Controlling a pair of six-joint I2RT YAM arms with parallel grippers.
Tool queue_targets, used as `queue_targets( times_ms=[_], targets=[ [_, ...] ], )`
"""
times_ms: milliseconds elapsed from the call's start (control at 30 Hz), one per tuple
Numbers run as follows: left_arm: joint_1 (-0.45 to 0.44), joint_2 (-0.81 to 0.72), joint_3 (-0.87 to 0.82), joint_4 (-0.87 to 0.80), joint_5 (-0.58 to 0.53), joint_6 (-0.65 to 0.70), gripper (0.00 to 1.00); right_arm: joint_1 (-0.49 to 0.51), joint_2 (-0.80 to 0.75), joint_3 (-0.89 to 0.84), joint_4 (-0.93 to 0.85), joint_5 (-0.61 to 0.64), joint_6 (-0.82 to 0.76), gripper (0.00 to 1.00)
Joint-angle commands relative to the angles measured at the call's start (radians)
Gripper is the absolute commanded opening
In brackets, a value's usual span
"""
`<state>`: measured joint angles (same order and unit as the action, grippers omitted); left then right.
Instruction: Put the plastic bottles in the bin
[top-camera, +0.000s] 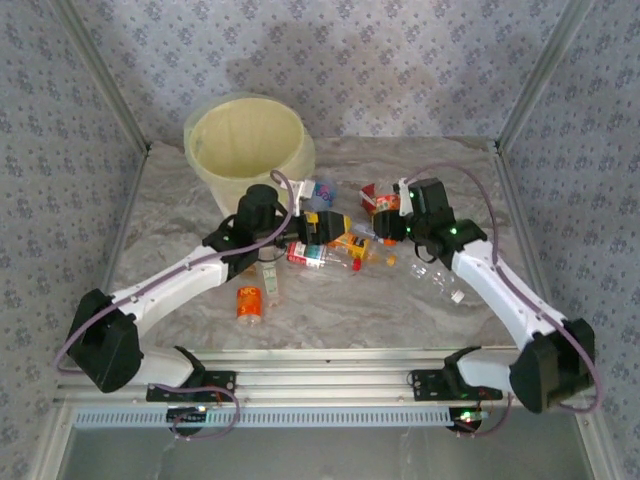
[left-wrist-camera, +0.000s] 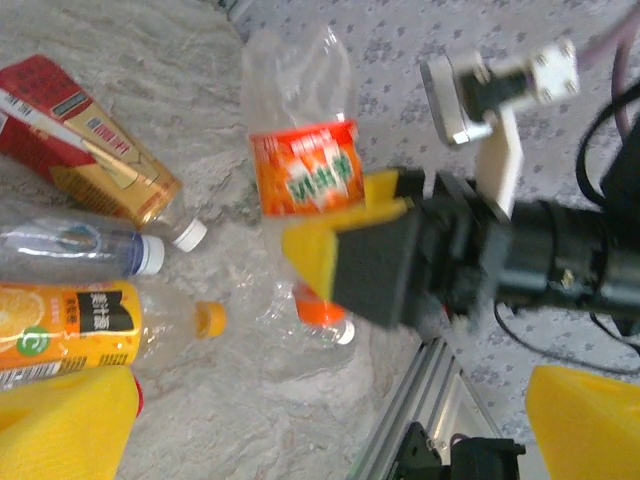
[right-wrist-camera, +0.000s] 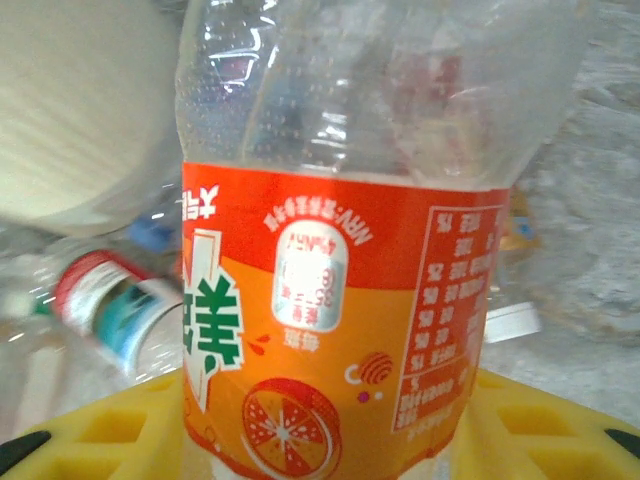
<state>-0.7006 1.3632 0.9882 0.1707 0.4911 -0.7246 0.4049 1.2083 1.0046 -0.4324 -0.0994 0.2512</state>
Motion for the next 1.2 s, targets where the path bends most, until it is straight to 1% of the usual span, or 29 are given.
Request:
queue_targets(
  times_ms=[0, 133, 267, 400, 633, 800, 967, 1167],
  targets=[
    [0.013, 0.026, 0.037, 0.091, 0.088, -0.004, 1.0, 0.032, -0.074, -0.046, -0.025, -0.094, 0.021, 0.53],
    [0.013, 0.05, 0.03, 0.17, 0.125, -0.033, 1.0, 0.085, -0.133, -0.078, -0.024, -0.152, 0.039, 0.53],
    [0.01, 0.091, 0.021, 0.272, 0.162, -0.107, 1.0, 0.135, -0.168, -0.092, -0.01, -0.179, 0.043, 0.53],
    [-0.004, 0.116, 0.013, 0.316, 0.173, -0.129, 1.0, 0.17, -0.171, -0.093, -0.004, -0.196, 0.042, 0.53],
    [-0.023, 0.139, 0.004, 0.359, 0.197, -0.169, 0.99, 0.191, -0.18, -0.101, 0.027, -0.215, 0.043, 0.53],
    [-0.03, 0.157, 0.004, 0.359, 0.196, -0.187, 0.97, 0.196, -0.181, -0.104, 0.042, -0.223, 0.043, 0.53],
    [-0.035, 0.17, 0.011, 0.312, 0.172, -0.18, 0.96, 0.199, -0.198, -0.112, 0.047, -0.205, 0.04, 0.53],
    [-0.047, 0.175, 0.03, 0.243, 0.146, -0.144, 1.0, 0.201, -0.221, -0.119, 0.043, -0.188, 0.044, 0.53]
  ],
)
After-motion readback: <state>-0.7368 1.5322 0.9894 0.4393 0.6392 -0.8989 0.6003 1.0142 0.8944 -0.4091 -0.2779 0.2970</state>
